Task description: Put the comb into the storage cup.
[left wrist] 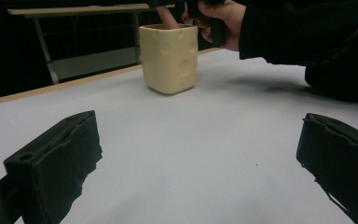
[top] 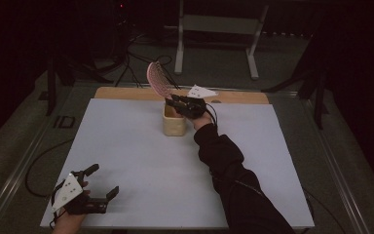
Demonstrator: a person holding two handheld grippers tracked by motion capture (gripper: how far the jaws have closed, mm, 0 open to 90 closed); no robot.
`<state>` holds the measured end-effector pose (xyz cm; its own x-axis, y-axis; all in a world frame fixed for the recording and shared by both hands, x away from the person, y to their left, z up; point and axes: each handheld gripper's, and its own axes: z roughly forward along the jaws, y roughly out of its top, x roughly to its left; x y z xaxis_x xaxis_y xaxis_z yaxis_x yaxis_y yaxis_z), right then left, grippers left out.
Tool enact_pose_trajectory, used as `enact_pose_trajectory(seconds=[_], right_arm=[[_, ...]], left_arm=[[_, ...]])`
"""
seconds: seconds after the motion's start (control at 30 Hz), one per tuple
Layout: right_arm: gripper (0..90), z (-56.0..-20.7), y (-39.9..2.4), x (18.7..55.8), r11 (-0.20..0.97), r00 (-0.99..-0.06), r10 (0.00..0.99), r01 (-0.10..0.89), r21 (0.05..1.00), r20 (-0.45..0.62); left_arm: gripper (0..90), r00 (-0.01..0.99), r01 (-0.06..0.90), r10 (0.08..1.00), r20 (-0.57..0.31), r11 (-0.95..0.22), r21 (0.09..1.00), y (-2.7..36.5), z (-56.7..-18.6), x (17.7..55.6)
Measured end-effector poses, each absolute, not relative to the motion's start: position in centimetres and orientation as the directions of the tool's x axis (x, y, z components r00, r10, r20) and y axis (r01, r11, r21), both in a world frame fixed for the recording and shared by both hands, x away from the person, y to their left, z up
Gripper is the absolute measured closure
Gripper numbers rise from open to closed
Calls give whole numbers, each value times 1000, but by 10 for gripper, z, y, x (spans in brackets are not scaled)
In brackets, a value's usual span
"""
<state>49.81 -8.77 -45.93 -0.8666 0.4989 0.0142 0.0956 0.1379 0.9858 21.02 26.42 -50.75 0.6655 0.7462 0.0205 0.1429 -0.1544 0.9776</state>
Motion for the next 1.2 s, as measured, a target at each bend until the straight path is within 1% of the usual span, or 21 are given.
enact_pose_trajectory(seconds=[0.23, 0.33, 0.4, 0.43, 0.5, 0.57, 0.63, 0.77, 0.87, 1.03, 1.2], right_arm=[[704, -462, -85, 497, 179, -870, 493, 93, 979, -7], [689, -462, -86, 497, 175, -864, 503, 120, 977, 16], [605, -461, -86, 497, 180, -862, 507, 124, 976, 16], [517, -461, -84, 496, 200, -850, 527, 128, 971, 4], [428, -461, -86, 494, 199, -850, 527, 133, 971, 8], [312, -461, -89, 493, 187, -842, 538, 144, 972, 21], [232, -460, -91, 493, 180, -846, 533, 154, 971, 35], [134, -455, -94, 493, 194, -857, 513, 170, 966, 48], [104, -451, -97, 494, 191, -856, 513, 185, 964, 63], [103, -448, -103, 494, 180, -859, 505, 202, 963, 86], [102, -446, -105, 491, 208, -858, 508, 204, 957, 73]], left_arm=[[0, 668, 144, 744, 21, -156, 977, 264, -508, 210], [0, 667, 142, 745, 22, -156, 977, 264, -507, 210], [0, 667, 143, 744, 21, -156, 977, 264, -507, 210], [0, 667, 143, 744, 22, -157, 977, 264, -507, 210], [0, 668, 141, 744, 24, -158, 977, 264, -507, 210], [0, 667, 141, 745, 24, -157, 977, 264, -507, 210], [0, 667, 142, 745, 22, -157, 977, 264, -507, 210], [0, 666, 143, 746, 24, -158, 977, 263, -507, 210], [0, 666, 142, 745, 26, -161, 977, 263, -507, 210], [0, 665, 143, 746, 24, -159, 977, 263, -507, 210], [0, 665, 142, 746, 28, -163, 976, 263, -507, 210]])
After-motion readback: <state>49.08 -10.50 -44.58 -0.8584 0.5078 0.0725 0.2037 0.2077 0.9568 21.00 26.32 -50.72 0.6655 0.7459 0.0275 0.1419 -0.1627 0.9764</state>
